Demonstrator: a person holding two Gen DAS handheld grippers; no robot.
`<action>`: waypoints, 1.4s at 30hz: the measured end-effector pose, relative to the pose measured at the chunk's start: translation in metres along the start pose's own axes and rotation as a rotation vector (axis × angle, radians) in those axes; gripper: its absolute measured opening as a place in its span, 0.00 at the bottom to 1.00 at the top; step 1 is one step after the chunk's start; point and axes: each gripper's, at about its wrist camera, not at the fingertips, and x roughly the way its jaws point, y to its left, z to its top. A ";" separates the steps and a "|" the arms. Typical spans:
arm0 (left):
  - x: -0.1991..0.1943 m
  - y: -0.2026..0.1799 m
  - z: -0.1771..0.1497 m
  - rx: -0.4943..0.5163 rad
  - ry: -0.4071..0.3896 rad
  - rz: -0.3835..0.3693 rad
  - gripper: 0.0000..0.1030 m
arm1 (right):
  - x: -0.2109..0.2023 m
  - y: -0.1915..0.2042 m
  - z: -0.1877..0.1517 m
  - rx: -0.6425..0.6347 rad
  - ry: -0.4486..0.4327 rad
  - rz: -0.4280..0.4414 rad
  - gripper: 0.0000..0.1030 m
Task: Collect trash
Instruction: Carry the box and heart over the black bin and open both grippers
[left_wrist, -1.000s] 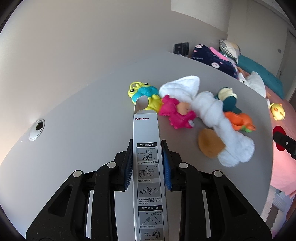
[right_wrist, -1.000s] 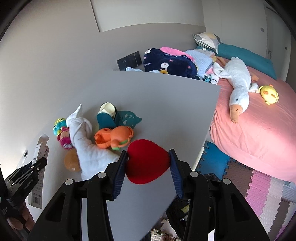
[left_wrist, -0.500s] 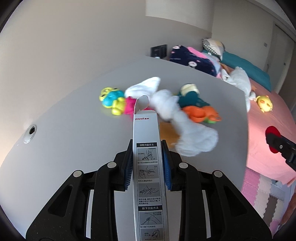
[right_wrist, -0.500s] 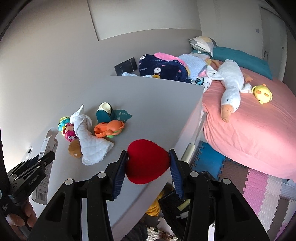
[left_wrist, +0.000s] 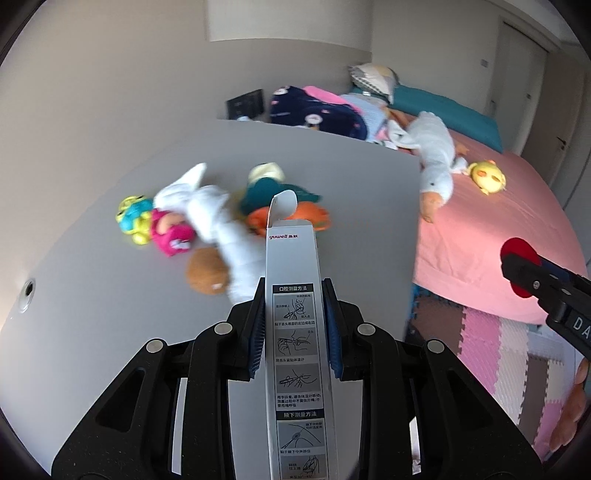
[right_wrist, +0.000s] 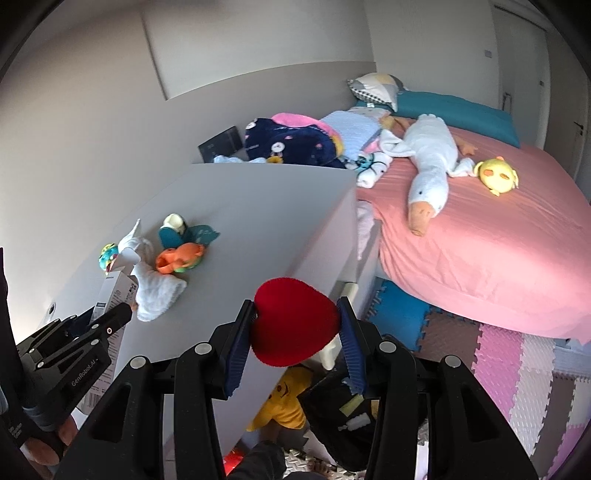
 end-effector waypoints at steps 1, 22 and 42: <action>0.001 -0.006 0.001 0.008 0.003 -0.009 0.27 | -0.001 -0.005 0.000 0.009 -0.001 -0.007 0.45; 0.037 -0.106 0.017 0.189 0.074 -0.161 0.27 | 0.004 -0.107 0.002 0.193 0.004 -0.148 0.45; 0.046 -0.131 0.016 0.290 0.066 -0.134 0.86 | 0.014 -0.134 0.000 0.278 0.019 -0.210 0.61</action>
